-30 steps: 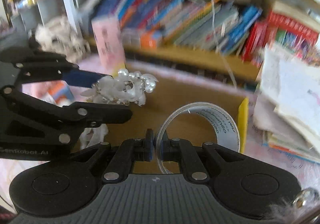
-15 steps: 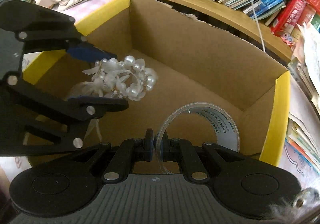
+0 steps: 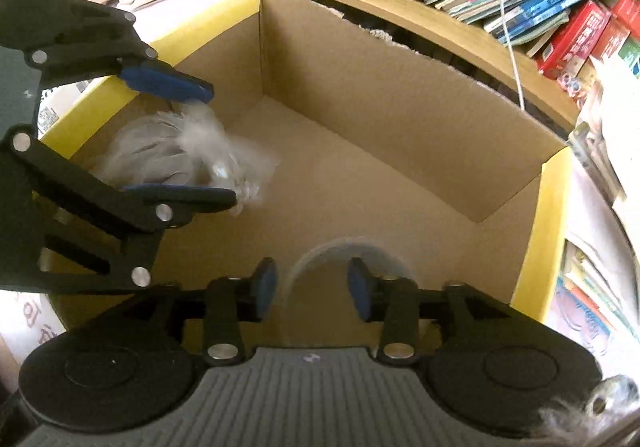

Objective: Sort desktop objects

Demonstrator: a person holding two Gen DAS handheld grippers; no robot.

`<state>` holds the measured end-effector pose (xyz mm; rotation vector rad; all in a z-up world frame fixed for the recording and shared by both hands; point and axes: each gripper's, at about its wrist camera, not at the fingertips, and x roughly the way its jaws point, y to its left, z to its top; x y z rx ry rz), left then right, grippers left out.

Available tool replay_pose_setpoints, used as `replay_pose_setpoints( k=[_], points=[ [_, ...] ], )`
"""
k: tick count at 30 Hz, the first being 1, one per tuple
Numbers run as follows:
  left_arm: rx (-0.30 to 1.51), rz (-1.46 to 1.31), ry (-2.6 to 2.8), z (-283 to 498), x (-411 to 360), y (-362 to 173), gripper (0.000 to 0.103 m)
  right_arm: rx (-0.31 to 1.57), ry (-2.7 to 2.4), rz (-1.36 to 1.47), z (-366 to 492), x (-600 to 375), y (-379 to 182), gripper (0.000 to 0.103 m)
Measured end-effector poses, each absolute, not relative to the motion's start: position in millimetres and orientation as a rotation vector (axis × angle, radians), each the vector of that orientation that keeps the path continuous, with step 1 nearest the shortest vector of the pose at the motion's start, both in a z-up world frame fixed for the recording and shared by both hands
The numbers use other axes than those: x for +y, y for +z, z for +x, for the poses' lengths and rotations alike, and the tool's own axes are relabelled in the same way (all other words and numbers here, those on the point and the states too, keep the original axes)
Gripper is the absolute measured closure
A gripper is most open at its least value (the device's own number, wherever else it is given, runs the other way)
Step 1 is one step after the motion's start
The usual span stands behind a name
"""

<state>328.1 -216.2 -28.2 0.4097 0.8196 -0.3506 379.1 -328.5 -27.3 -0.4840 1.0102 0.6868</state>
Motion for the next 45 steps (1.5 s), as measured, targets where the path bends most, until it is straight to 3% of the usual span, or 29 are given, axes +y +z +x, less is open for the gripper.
replay_pose_setpoints(
  k=[10,20,30,45],
  points=[
    [0.764,0.374,-0.297,312.9,-210.0,-7.7,0.021,0.959,0.665,-0.421,363.5,-342.0,-4.5,0.05],
    [0.701,0.284,-0.265,287.1,-202.2,19.9,0.018,0.858,0.635,-0.309,339.0,-356.9,17.6,0.037],
    [0.609,0.212,-0.322,255.0,-198.9,47.4,0.013,0.736,0.57,-0.187,302.9,-368.0,51.2,0.033],
    [0.585,0.195,-0.416,215.5,-177.0,46.9,0.012,0.739,0.384,-0.138,249.2,-364.7,53.2,0.026]
  ],
)
